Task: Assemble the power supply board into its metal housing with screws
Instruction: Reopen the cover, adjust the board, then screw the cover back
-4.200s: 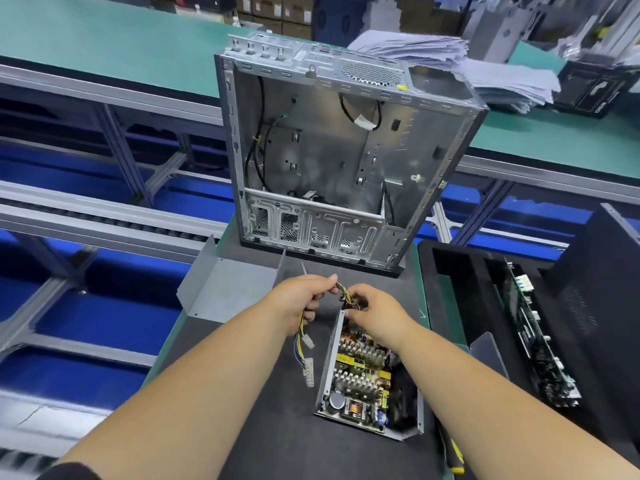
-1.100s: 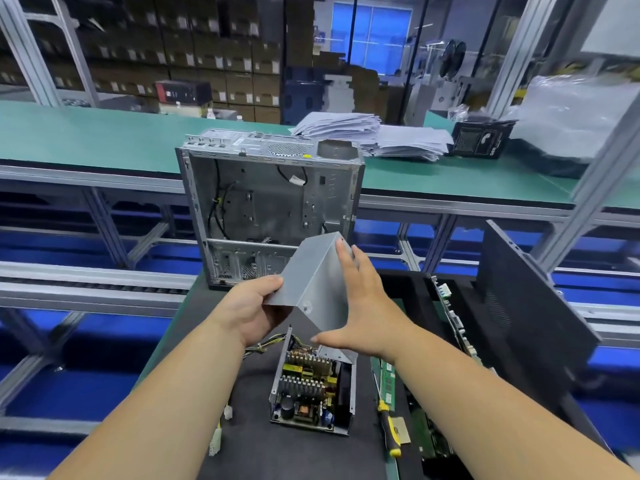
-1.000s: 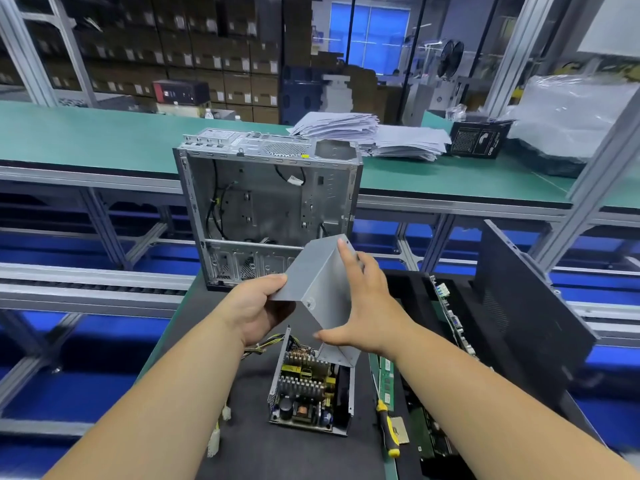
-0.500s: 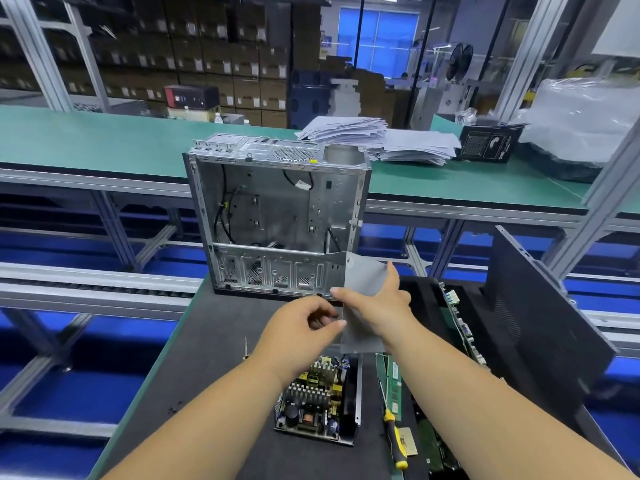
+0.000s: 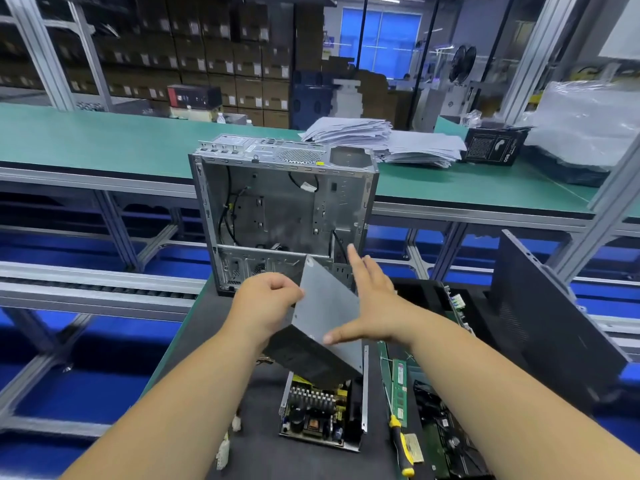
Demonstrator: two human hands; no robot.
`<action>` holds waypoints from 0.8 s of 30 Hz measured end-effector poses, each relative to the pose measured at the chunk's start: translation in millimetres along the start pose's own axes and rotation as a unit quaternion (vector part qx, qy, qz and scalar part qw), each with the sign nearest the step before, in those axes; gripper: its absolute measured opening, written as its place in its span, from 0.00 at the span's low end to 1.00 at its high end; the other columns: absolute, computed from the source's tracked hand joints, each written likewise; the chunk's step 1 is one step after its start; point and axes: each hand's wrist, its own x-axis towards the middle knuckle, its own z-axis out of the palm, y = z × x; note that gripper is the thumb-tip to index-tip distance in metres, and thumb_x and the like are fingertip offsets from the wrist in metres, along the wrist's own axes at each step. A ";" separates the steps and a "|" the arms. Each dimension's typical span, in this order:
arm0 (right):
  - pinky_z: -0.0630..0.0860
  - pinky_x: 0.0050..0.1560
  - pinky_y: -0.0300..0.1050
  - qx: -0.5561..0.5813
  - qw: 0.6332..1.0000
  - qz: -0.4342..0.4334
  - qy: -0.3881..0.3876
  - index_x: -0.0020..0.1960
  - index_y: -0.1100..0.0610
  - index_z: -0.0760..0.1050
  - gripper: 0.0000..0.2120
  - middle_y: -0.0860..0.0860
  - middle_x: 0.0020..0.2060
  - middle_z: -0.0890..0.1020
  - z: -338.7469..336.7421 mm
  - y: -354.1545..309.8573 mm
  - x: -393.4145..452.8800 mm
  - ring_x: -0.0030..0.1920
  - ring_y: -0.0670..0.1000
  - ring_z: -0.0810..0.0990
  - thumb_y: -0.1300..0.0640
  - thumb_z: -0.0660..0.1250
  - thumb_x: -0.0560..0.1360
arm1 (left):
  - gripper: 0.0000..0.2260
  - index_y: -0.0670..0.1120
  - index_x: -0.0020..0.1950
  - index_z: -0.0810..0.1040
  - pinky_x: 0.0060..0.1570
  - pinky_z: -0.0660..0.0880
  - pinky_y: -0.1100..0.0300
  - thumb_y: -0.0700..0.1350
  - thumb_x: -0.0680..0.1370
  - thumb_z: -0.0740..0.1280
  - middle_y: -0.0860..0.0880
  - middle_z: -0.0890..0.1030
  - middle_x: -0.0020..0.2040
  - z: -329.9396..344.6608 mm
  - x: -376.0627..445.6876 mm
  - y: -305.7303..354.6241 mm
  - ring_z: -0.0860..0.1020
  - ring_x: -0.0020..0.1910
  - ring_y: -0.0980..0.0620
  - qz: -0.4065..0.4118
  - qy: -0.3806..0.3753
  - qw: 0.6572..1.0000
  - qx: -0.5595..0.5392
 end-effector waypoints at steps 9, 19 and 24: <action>0.42 0.75 0.67 -0.106 0.989 -0.071 -0.073 0.70 0.32 0.22 0.72 0.48 0.78 0.35 4.9 -12.1 1.8 0.78 0.55 0.35 0.32 0.80 0.53 | 0.08 0.42 0.34 0.81 0.44 0.74 0.53 0.47 0.66 0.70 0.47 0.80 0.36 -15.5 5.3 -7.5 0.77 0.38 0.50 0.000 -0.080 0.993 -0.092; 0.51 0.75 0.66 -0.201 0.973 -0.047 -0.101 0.71 0.29 0.26 0.69 0.50 0.78 0.44 -2.4 -1.9 7.0 0.78 0.57 0.41 0.32 0.79 0.53 | 0.13 0.51 0.42 0.83 0.55 0.75 0.52 0.59 0.74 0.69 0.50 0.85 0.43 -22.1 14.2 -52.2 0.81 0.49 0.49 -0.037 -0.154 0.987 0.019; 0.47 0.75 0.66 -0.218 0.963 -0.035 -0.153 0.69 0.28 0.25 0.68 0.50 0.78 0.44 5.8 -3.3 7.5 0.78 0.56 0.41 0.33 0.79 0.55 | 0.04 0.56 0.52 0.79 0.50 0.72 0.60 0.49 0.79 0.65 0.54 0.80 0.52 -14.7 24.3 -89.6 0.78 0.52 0.55 -0.044 -0.144 0.974 0.172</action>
